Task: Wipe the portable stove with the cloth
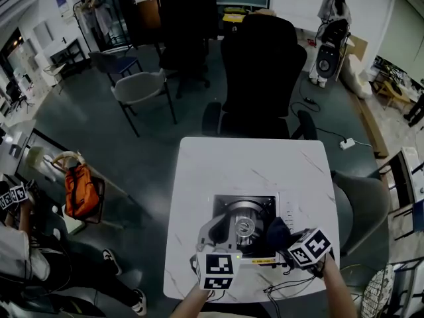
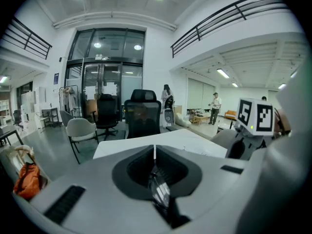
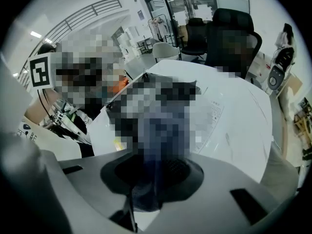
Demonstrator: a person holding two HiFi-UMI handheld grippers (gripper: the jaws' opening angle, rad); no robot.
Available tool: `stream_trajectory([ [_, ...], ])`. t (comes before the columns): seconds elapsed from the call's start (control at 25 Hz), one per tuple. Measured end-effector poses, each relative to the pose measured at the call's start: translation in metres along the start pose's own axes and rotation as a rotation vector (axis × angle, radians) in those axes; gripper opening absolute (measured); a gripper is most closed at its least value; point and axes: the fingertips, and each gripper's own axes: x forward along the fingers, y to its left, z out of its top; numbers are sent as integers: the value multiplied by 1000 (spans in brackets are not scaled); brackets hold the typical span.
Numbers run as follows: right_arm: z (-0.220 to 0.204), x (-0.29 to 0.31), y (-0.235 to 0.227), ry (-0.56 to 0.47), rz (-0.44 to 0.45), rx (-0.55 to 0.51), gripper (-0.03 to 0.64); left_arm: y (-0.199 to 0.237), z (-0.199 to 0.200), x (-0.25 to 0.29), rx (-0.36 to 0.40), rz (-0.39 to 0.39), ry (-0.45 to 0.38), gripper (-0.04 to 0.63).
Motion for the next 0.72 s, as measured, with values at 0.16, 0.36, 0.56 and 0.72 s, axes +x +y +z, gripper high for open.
stream_trajectory([
  [0.16,-9,-3,9,4,22,-7,106,-6,2,-6,2,4,-5,21],
  [0.36,-22,-5,8,12,51,-9,106,-14,5,-5,15,8,-14,21],
  [0.56,-36,-14,-1,9,53,11,106,-22,9,-2,20,9,-13,21],
  [0.72,-42,-18,-6,-19,48,33,106,-31,9,0,25,2,-13,21],
])
